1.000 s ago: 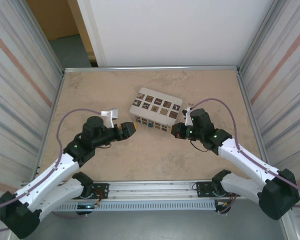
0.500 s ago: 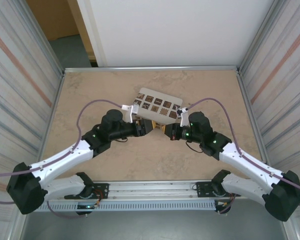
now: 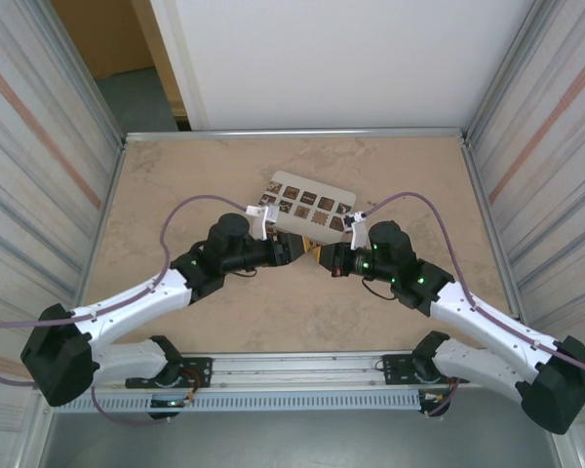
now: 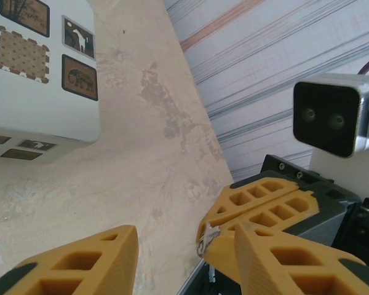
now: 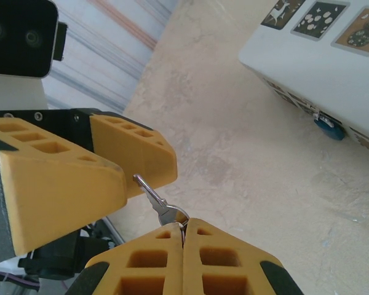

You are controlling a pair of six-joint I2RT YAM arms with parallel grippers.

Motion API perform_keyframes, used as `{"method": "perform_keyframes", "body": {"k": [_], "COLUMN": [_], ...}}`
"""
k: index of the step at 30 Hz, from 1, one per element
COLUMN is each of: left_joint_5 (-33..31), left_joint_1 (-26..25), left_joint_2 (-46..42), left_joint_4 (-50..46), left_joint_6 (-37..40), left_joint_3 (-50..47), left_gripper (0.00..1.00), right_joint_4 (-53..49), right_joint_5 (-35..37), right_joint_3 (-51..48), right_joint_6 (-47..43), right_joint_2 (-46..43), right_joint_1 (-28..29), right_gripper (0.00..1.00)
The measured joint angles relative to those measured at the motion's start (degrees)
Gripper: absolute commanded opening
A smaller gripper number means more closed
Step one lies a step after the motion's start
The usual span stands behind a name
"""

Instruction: Unlock a padlock with a key

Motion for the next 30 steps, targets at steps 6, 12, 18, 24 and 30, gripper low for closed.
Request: {"method": "perform_keyframes", "body": {"k": [6, 12, 18, 24, 30], "left_joint_5": [0.02, 0.11, -0.02, -0.96, -0.2], "left_joint_1": [0.0, -0.63, -0.7, -0.72, 2.84], "left_joint_2": [0.87, 1.42, 1.44, 0.26, -6.82], "left_joint_4": [0.39, 0.39, 0.28, -1.73, -5.44], "left_joint_6": [-0.15, -0.39, -0.28, 0.85, 3.58], "left_joint_3": [0.87, 1.6, 1.77, 1.79, 1.77], "left_gripper": [0.29, 0.15, 0.0, 0.0, 0.0], "right_joint_4": [0.07, 0.24, 0.31, 0.24, 1.46], "right_joint_5": [-0.22, -0.24, -0.42, -1.42, -7.21], "right_joint_3": [0.0, 0.0, 0.0, 0.0, 0.0], "right_joint_6": [0.0, -0.02, 0.0, -0.26, -0.02], "right_joint_2": [0.0, 0.0, 0.22, 0.11, -2.36], "right_joint_1": [0.07, 0.37, 0.61, 0.39, -4.26], "right_gripper": [0.0, 0.0, 0.03, 0.27, 0.4]}}
